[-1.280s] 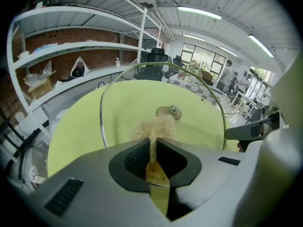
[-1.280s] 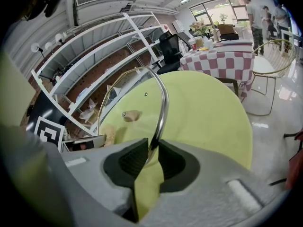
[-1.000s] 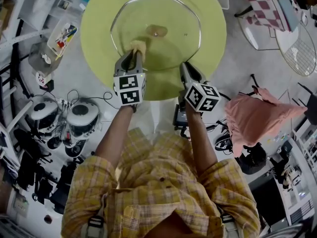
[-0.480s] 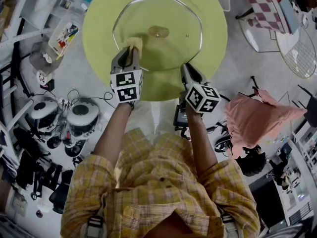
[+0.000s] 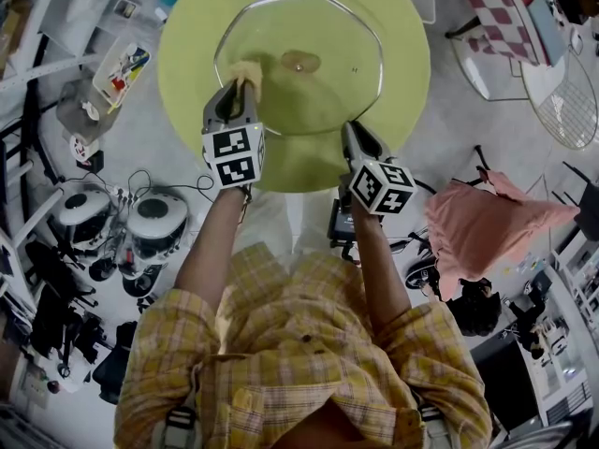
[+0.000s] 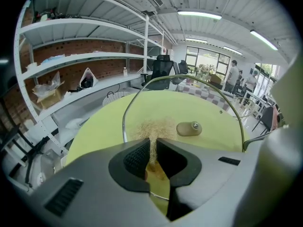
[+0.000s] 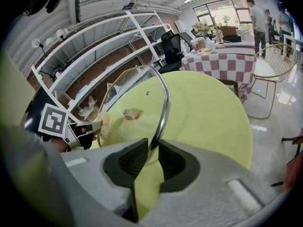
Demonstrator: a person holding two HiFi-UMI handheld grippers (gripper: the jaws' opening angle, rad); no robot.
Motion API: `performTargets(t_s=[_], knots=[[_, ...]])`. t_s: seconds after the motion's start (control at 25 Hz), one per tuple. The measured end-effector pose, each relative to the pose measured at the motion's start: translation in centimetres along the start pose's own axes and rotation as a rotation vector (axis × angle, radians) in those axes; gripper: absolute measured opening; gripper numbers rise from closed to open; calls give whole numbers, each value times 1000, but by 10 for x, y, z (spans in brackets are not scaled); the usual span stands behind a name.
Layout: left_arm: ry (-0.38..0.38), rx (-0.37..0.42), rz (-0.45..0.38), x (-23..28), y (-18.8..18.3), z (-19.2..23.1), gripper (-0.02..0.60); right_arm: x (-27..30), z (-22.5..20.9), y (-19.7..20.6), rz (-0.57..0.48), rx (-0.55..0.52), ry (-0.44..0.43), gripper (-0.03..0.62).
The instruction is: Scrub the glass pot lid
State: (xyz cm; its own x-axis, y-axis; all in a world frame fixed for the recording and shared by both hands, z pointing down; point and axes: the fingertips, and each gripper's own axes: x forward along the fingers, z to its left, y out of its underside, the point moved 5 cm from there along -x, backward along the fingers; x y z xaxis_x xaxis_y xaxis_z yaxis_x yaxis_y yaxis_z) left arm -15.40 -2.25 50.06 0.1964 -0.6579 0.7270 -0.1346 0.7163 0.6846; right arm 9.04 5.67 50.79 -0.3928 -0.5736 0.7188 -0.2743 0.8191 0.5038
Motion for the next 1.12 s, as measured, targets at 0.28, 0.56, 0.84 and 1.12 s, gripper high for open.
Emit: performTargets(t_s=[0.28, 0.56, 0.84, 1.12], knots=[[-16, -9, -25, 4, -14, 7, 43, 2, 2, -1, 5, -16, 6, 69], [-24, -26, -59, 11, -35, 10, 43, 2, 3, 1, 6, -25, 10, 69], [-18, -29, -90, 21, -60, 3, 43, 2, 2, -1, 9, -32, 8, 69], [-12, -43, -107, 26, -73, -3, 43, 2, 4, 0, 12, -50, 10, 69]])
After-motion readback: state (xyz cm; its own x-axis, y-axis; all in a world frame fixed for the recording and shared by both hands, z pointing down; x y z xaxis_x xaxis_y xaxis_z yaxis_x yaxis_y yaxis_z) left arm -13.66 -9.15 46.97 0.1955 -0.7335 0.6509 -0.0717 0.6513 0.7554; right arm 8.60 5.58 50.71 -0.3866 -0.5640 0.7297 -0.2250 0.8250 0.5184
